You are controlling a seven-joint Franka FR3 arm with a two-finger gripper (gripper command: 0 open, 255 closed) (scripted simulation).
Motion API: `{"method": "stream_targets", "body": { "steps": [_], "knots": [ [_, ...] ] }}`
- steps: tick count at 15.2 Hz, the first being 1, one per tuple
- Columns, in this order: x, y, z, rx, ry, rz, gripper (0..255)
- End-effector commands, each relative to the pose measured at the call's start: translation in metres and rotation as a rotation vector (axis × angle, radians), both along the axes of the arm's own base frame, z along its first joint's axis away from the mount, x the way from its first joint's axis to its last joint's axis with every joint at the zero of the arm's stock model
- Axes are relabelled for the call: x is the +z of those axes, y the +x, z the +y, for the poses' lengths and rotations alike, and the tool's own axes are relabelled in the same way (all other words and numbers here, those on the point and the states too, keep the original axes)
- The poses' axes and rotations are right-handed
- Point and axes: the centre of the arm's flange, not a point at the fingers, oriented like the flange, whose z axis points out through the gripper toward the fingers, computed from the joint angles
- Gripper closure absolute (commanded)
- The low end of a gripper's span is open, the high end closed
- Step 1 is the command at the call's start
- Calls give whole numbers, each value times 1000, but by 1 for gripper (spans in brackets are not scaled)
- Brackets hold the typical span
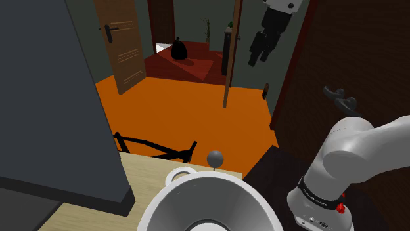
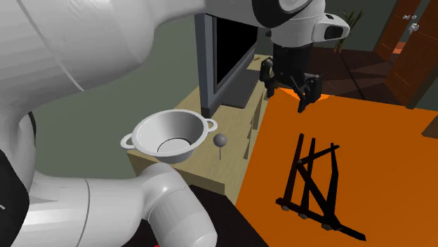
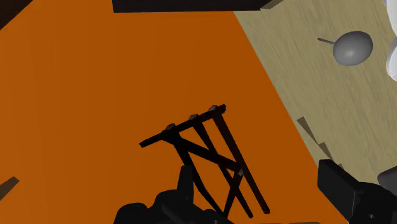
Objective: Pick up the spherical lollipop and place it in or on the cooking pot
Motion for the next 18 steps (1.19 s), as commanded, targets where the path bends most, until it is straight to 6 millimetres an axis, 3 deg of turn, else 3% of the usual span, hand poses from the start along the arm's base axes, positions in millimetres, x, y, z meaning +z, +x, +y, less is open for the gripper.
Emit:
{"method": "stream_targets", "body": {
  "steps": [1,18],
  "knots": [
    [0,0,0,0,0,0,0],
    [-157,-40,163,-58,-33,-7,0]
  ]
}}
